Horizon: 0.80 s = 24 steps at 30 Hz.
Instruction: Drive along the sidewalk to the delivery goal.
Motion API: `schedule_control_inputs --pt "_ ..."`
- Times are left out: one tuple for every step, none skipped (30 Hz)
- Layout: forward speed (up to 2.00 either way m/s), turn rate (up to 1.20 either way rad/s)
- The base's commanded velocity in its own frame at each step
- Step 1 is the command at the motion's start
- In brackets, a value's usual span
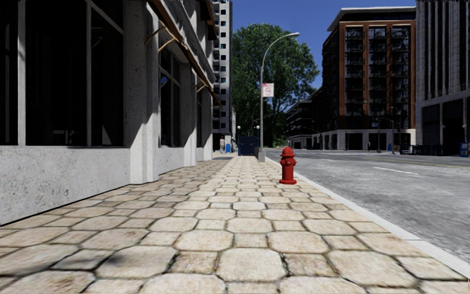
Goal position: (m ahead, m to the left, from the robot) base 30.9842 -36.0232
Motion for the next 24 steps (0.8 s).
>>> schedule_control_inputs --pt "2.0 0.0" --pt "2.0 0.0" --pt "2.0 0.0" --pt "2.0 0.0" --pt "2.0 0.0" --pt "2.0 0.0" --pt "2.0 0.0" --pt "2.0 0.0" --pt "2.0 0.0" --pt "2.0 0.0" --pt "2.0 0.0" --pt "2.0 0.0" --pt "2.0 0.0" --pt "2.0 0.0" --pt "2.0 0.0" --pt "2.0 0.0" --pt "2.0 0.0" --pt "2.0 0.0" --pt "2.0 0.0" --pt "2.0 0.0" --pt "2.0 0.0" --pt "2.0 0.0" --pt "2.0 0.0" --pt "2.0 0.0"
